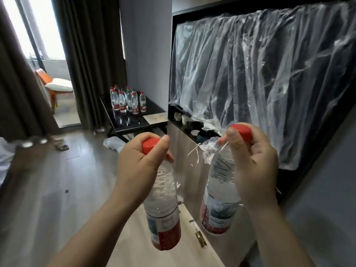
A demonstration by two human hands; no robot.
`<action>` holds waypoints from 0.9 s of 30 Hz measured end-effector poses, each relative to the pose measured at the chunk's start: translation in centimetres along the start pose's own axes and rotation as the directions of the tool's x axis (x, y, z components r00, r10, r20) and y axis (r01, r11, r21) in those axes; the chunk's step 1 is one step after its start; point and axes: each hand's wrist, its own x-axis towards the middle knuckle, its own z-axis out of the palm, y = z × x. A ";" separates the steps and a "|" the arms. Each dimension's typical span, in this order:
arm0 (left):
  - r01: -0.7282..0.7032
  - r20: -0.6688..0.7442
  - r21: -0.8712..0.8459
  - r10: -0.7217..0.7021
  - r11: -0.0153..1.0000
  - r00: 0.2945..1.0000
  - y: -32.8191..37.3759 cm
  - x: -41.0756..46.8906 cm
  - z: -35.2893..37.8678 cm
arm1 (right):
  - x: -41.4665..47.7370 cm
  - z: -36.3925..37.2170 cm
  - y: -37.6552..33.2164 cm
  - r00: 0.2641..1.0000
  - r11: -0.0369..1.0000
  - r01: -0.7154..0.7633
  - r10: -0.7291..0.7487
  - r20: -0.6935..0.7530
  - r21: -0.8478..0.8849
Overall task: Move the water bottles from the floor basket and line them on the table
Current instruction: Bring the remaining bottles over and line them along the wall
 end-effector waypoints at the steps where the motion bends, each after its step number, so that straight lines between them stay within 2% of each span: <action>1: -0.002 -0.017 0.010 0.002 1.000 1.000 -0.8 1.4 -0.2 | 1.1 1.2 1.0 1.000 1.000 -0.001 0.001 0.014 0.000; 10: -0.007 -0.167 0.168 0.036 0.986 0.985 -7.6 15.3 -2.6 | 11.8 11.7 9.4 0.988 0.996 -0.063 0.052 0.145 0.070; 16: 0.046 -0.227 0.136 -0.014 0.990 0.974 -13.4 22.7 -4.9 | 16.6 18.7 14.6 0.971 0.993 -0.107 0.093 0.219 0.054; 27: 0.066 -0.196 0.157 -0.035 0.985 0.980 -23.9 41.0 -14.2 | 25.9 37.8 23.7 0.970 0.994 -0.107 0.107 0.218 -0.009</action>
